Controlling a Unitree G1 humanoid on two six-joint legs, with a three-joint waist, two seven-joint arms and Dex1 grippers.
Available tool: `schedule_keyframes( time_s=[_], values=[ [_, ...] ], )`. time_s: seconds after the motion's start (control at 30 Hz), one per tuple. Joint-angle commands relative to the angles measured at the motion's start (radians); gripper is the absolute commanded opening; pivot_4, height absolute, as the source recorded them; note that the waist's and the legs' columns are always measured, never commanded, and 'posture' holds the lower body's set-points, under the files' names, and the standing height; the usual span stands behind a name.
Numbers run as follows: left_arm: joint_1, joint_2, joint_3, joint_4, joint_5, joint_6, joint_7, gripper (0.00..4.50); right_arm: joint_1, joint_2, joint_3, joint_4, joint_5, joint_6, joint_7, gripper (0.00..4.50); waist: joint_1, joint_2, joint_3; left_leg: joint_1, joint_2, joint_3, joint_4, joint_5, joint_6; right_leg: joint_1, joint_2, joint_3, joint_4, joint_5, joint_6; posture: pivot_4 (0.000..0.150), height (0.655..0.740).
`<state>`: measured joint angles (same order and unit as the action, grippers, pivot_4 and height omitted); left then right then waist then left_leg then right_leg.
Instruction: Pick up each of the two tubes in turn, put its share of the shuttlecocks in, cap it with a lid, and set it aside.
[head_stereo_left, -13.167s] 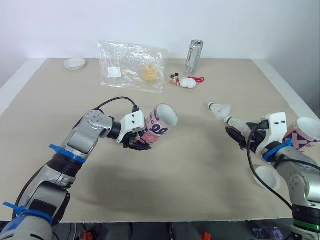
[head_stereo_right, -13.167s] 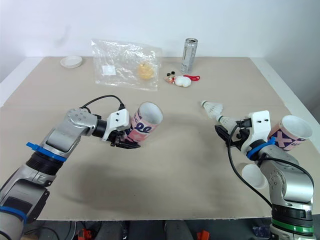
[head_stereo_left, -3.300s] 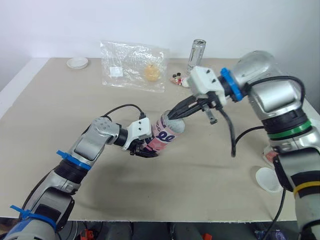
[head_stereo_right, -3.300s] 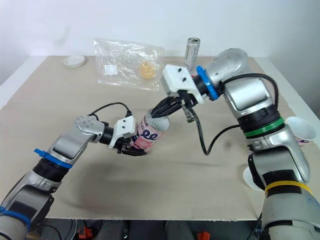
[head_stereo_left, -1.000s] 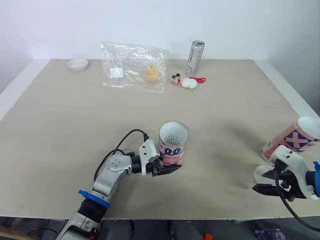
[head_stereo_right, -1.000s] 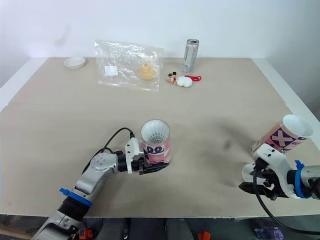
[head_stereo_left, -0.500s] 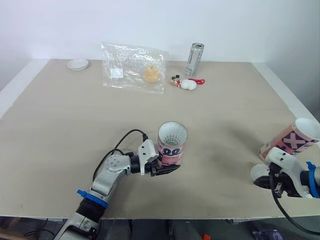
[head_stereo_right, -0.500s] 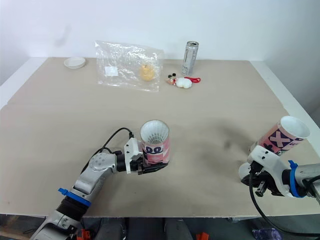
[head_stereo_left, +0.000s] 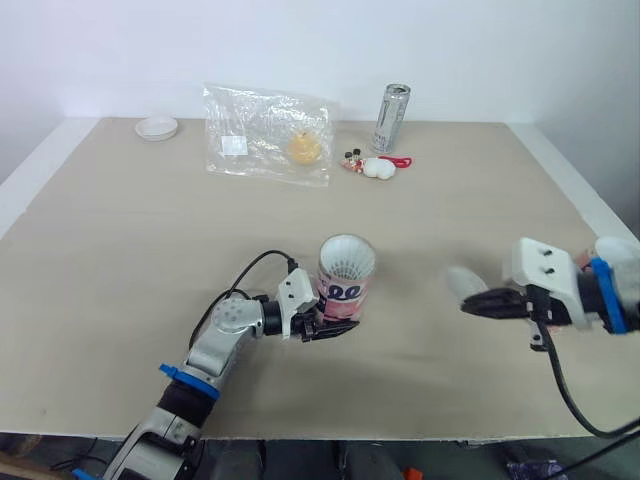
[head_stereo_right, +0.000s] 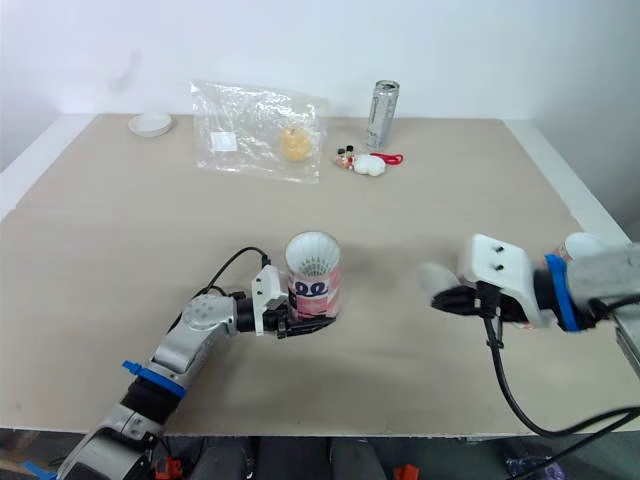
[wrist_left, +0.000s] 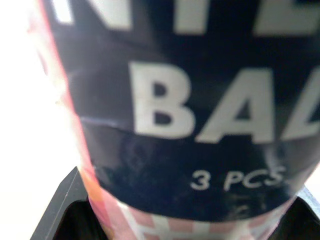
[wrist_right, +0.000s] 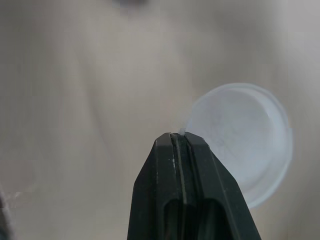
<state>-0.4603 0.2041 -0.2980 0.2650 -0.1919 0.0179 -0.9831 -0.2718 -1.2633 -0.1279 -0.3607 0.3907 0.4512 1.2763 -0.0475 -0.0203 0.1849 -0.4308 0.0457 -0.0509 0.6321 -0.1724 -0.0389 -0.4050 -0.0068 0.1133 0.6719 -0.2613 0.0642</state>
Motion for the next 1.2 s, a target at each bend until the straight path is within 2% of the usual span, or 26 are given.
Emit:
schedule_keyframes(
  time_s=[0.03, 0.27, 0.43, 0.6, 0.77, 1.2],
  values=[
    [-0.037, -0.015, 0.010, 0.048, 0.019, -0.008, 0.020, 2.90, -0.151, 0.006, 0.073, 0.058, -0.070, -0.167, 0.065, 0.05, 0.000, 0.000, 0.000, 0.000, 0.000, 0.000, -0.001, 0.000, 0.000, 0.000, 0.000, 0.000, -0.001, 0.000, 0.000, 0.150, 0.7400],
    [-0.045, -0.026, -0.014, 0.055, 0.017, 0.014, -0.022, 2.90, -0.654, 0.155, 0.288, 0.210, -0.101, -0.260, 0.292, 0.05, 0.000, 0.004, -0.001, 0.000, 0.000, 0.004, -0.012, 0.000, 0.000, -0.001, 0.000, 0.003, -0.006, 0.002, 0.004, 0.150, 0.7400],
    [-0.035, -0.021, -0.014, 0.037, 0.008, 0.039, -0.046, 2.90, -0.865, 0.246, 0.413, 0.284, -0.047, -0.268, 0.338, 0.05, 0.003, 0.005, -0.001, 0.000, 0.000, 0.001, -0.014, 0.000, 0.000, -0.001, 0.000, 0.001, -0.006, 0.000, 0.001, 0.150, 0.7400],
    [0.000, 0.001, -0.020, -0.011, 0.005, 0.081, -0.066, 2.90, -0.962, 0.256, 0.518, 0.325, 0.005, -0.331, 0.338, 0.05, 0.002, 0.005, -0.001, 0.000, 0.000, 0.001, -0.014, -0.002, -0.002, -0.001, -0.001, 0.001, -0.006, -0.001, -0.001, 0.150, 0.7400],
    [0.017, 0.016, -0.013, -0.044, 0.011, 0.100, -0.049, 2.90, -0.992, 0.195, 0.626, 0.290, 0.096, -0.343, 0.338, 0.05, 0.001, 0.006, -0.001, 0.001, 0.001, 0.000, -0.014, -0.003, -0.002, -0.001, 0.000, 0.000, -0.005, -0.002, -0.003, 0.150, 0.7400],
    [0.028, 0.025, -0.015, -0.055, 0.017, 0.109, -0.036, 2.90, -1.025, 0.183, 0.743, 0.308, 0.136, -0.427, 0.338, 0.05, 0.000, 0.006, -0.001, 0.002, 0.001, 0.000, -0.014, -0.003, -0.002, -0.001, 0.000, 0.000, -0.005, -0.002, -0.003, 0.150, 0.7400]
  ],
)
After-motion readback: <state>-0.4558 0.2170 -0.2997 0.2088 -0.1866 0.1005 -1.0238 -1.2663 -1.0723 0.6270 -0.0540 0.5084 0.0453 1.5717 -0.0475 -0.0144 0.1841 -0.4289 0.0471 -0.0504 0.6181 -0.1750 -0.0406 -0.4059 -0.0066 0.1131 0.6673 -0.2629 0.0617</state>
